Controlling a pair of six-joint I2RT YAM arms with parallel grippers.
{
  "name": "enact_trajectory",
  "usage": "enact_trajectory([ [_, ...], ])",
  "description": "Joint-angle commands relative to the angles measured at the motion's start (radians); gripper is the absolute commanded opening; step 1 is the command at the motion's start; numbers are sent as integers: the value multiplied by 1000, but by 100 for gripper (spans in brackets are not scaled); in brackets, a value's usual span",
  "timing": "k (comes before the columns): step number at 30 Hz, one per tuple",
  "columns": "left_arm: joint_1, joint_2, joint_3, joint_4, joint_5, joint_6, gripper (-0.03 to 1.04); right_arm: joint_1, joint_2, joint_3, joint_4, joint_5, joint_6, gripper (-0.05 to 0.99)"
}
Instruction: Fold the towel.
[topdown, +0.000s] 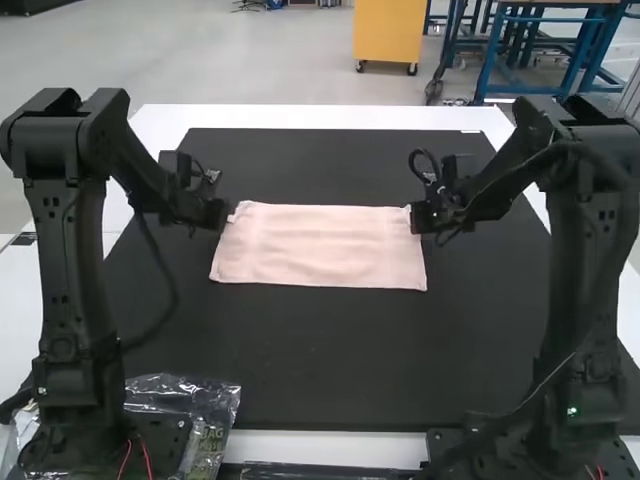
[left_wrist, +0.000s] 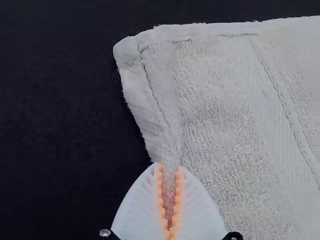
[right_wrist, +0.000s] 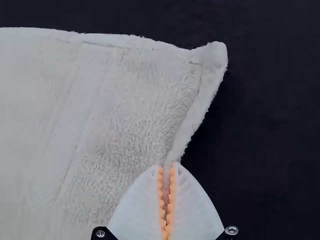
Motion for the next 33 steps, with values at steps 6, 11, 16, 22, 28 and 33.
enact_trajectory([
  [6,44,-156,-42,-115,81,41,2,-28,-190,-73,-25,-49,12,-2],
  [11,62,-240,-109,-120,78,41,2,-37,-249,-147,-25,-61,12,-2],
  [16,82,-310,-178,-129,75,42,2,-63,-303,-214,-25,-80,12,-2],
  [22,91,-389,-269,-143,77,61,2,-79,-377,-291,-29,-95,7,-2],
  [28,91,-471,-330,-185,75,67,2,-80,-450,-359,-40,-113,10,-2],
  [33,91,-538,-367,-228,72,68,2,-80,-504,-409,-59,-116,12,-2],
])
